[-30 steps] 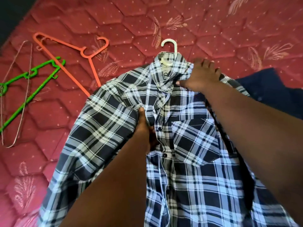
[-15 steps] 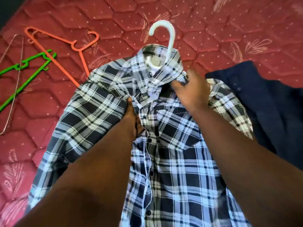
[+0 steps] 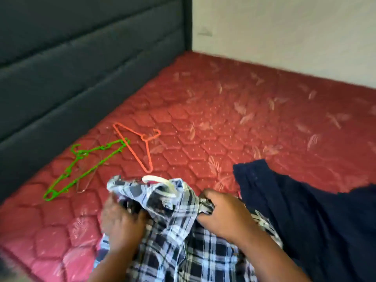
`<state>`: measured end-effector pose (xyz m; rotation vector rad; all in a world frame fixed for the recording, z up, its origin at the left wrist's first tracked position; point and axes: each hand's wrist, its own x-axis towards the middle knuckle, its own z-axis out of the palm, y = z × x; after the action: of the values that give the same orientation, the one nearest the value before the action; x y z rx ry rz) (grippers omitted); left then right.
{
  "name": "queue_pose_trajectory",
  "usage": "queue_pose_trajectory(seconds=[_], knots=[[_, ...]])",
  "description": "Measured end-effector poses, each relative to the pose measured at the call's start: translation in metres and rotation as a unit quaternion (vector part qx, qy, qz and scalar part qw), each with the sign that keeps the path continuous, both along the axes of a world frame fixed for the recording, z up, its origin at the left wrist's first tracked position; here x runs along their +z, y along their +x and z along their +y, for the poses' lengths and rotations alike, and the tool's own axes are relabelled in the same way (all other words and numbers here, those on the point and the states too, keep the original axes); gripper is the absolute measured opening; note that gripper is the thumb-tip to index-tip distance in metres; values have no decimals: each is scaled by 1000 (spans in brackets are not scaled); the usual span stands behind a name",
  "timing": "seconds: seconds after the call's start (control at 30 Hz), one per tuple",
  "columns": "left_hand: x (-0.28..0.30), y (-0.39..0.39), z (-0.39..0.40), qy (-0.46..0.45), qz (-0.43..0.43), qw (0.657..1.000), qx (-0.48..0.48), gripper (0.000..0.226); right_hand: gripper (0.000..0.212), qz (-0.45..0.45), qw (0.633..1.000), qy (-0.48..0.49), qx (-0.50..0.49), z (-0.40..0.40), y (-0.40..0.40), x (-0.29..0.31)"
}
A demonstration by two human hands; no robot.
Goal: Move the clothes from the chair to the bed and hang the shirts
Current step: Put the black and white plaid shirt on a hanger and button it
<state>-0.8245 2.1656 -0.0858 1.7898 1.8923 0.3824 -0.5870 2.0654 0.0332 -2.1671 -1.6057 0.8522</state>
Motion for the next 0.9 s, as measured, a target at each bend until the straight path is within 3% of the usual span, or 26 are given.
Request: queue_pose_trajectory(seconds=[0.07, 0.13, 0.27, 0.33, 0.4, 0.47, 0.53, 0.63, 0.73, 0.8, 0.9], knots=[[74, -33, -8, 100, -12, 994, 42, 89, 38, -6, 999, 29, 30, -2, -5, 58], [144, -59, -12, 202, -9, 979, 17, 82, 23, -13, 996, 79, 45, -3, -10, 117], [238, -128, -2, 328, 71, 937, -99, 72, 43, -12, 974, 202, 106, -11, -30, 221], [299, -165, -29, 437, 109, 883, -127, 53, 25, -5, 951, 264, 158, -19, -46, 271], [361, -189, -70, 569, 143, 801, -124, 27, 3, -7, 932, 306, 194, -32, -66, 315], [432, -202, -128, 595, 146, 786, -81, 19, 17, -8, 910, 351, 221, -44, -88, 357], [479, -217, -177, 593, 119, 796, -20, 24, 6, 27, 890, 396, 226, -54, -107, 395], [533, -250, -255, 573, 77, 815, 47, 37, 59, 38, 862, 473, 177, -83, -140, 435], [578, -269, -326, 602, 67, 788, 110, 39, 75, -50, 870, 482, 92, -124, -163, 473], [598, -284, -368, 602, 96, 773, 175, 30, 101, 10, 870, 473, 140, -154, -182, 495], [623, -301, -431, 601, 145, 756, 214, 31, 95, 50, 834, 501, 228, -194, -206, 508]])
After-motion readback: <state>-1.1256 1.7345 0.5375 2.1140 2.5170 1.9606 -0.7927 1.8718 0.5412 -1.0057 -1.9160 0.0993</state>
